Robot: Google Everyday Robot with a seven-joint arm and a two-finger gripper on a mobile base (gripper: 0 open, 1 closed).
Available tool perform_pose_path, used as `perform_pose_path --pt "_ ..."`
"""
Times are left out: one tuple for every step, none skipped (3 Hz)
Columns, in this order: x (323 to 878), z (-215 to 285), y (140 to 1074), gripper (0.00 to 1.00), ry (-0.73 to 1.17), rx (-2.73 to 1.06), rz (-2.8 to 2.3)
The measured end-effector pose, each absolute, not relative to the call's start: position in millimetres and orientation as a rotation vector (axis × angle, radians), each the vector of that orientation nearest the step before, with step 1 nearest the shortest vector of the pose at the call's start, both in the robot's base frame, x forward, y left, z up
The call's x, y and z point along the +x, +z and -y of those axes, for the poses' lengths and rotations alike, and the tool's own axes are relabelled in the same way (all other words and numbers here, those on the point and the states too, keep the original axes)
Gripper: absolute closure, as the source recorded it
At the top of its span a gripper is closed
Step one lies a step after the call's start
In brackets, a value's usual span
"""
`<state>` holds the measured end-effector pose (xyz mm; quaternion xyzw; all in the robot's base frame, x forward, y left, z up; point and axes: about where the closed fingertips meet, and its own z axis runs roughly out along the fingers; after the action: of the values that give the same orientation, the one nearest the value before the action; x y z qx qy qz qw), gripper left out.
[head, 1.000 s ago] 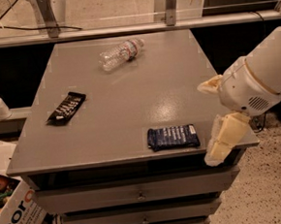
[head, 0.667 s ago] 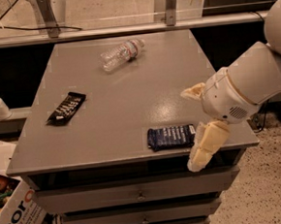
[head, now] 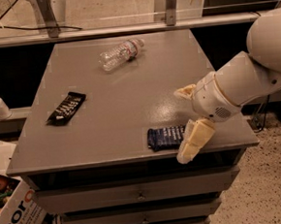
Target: Pick rxbar blueberry
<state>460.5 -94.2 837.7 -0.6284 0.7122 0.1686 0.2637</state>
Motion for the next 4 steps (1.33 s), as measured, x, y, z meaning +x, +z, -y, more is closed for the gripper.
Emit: perform_pose_path --pt "471.0 102.1 826.6 0.0 0.453 -1.677 -1.942" --pt "473.9 106.0 820.5 0.18 0.451 -1.671 -1.95" --pt "475.5 108.3 820.4 0.41 0.445 -1.671 -1.953" --pt "474.9 110.2 823.0 0.64 0.439 -1.673 -1.955"
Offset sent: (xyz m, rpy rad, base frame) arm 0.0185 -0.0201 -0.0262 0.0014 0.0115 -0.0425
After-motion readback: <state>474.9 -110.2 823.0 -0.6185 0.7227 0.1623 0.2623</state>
